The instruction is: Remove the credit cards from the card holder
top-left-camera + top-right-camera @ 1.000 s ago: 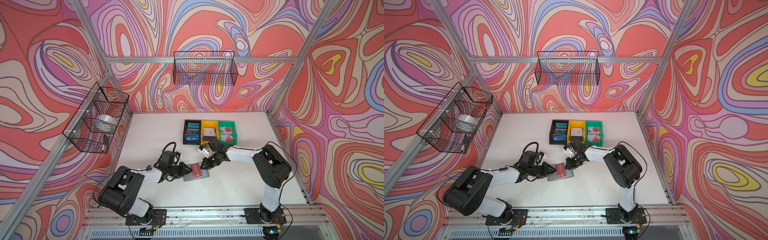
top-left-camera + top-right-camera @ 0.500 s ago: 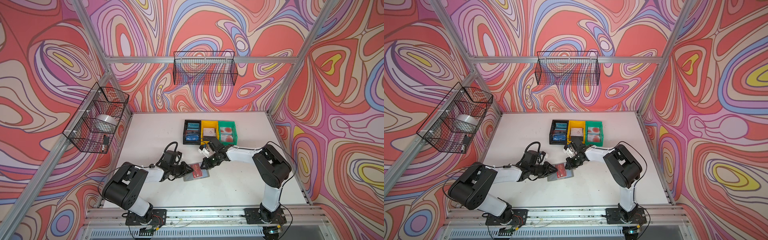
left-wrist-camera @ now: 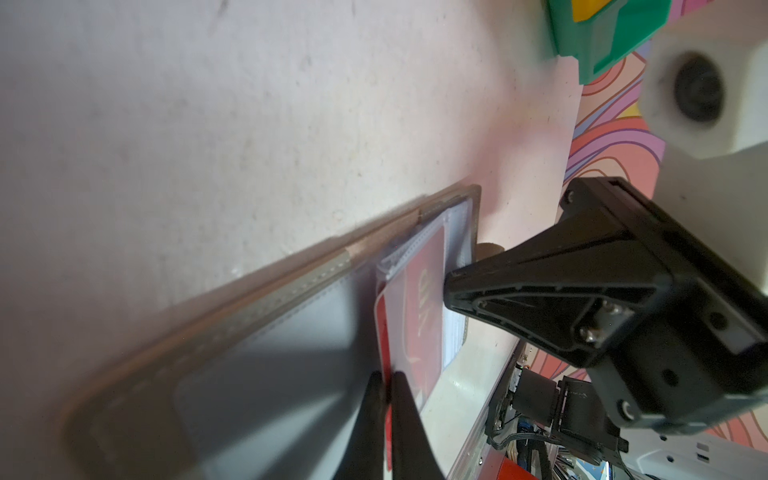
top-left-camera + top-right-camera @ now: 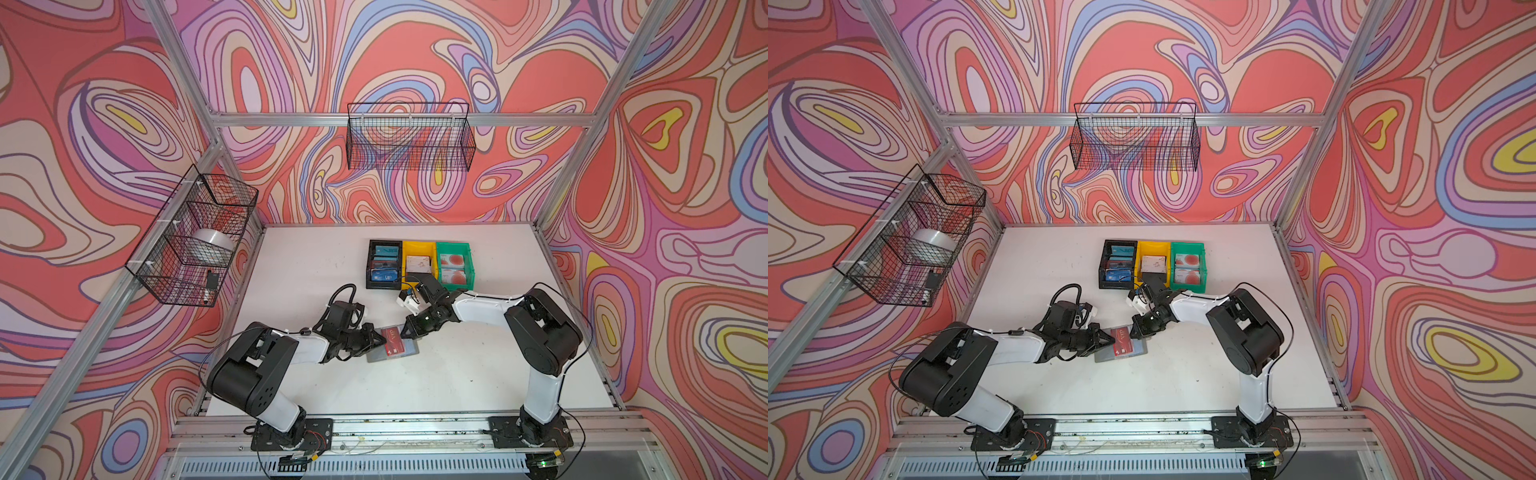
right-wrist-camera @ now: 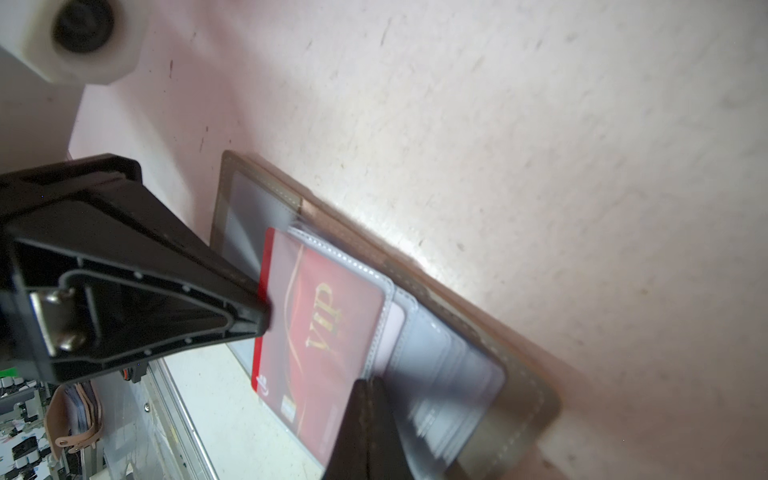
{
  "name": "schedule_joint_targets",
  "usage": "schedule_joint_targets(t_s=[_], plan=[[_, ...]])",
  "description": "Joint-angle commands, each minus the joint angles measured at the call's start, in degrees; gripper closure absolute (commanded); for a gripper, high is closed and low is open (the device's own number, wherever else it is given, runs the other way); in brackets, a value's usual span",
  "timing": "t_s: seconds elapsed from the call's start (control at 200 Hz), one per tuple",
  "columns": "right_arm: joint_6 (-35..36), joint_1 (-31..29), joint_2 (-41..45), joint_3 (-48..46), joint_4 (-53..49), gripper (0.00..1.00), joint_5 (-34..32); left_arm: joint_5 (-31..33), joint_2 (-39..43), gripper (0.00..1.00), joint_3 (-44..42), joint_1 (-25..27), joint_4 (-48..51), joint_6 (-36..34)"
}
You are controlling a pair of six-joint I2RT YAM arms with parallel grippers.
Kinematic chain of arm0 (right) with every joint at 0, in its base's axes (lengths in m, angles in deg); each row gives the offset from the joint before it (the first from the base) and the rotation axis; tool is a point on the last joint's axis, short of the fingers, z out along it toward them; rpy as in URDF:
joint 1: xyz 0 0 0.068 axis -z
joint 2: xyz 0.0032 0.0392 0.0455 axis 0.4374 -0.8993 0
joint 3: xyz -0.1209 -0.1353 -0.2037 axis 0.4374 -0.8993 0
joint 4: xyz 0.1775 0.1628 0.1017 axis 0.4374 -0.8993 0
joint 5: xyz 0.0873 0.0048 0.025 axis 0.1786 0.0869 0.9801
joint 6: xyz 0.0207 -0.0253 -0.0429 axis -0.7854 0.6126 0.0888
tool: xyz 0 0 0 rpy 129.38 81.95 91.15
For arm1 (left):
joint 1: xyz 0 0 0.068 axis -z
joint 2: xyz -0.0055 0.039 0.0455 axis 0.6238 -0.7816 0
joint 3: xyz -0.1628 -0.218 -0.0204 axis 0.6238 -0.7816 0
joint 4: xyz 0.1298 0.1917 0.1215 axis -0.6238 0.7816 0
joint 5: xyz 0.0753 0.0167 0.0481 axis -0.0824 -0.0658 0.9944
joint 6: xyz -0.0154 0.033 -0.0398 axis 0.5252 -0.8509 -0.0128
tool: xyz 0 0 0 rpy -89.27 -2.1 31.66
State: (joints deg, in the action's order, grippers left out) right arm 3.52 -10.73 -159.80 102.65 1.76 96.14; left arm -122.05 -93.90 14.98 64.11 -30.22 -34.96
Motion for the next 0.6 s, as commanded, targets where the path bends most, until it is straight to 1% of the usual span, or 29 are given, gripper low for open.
schedule_joint_targets(t_s=[0.0, 0.596], plan=[[-0.27, -1.83, -5.46, -2.67, -1.83, 1.0, -1.44, 1.28, 1.29, 0.94, -0.92, 0.15, 0.08, -0.02], [-1.16, -1.83, -6.3, -2.82, -1.74, 1.0, -0.38, 2.0, 2.75, 0.97, -1.62, 0.21, 2.77, -1.28]])
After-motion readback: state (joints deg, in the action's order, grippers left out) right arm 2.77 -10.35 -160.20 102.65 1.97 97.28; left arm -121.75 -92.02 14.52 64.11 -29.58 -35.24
